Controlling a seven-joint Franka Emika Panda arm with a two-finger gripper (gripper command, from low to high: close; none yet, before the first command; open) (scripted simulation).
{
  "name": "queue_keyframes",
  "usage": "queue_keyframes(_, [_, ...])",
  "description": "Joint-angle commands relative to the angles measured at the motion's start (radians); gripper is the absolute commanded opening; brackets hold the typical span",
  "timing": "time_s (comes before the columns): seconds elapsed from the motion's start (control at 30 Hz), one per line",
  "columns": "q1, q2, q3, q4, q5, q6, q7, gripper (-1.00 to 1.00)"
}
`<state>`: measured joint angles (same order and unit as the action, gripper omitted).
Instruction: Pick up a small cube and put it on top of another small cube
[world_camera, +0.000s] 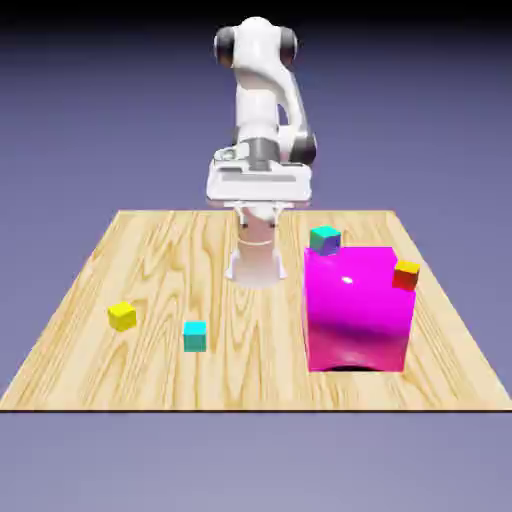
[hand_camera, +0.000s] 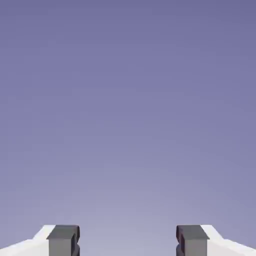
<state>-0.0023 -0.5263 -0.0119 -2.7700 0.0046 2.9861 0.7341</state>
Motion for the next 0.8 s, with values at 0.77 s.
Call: queue_keyframes(0.77, [-0.285, 0.870, -0.237, 0.796, 0.093, -1.014, -0.137, 0.00])
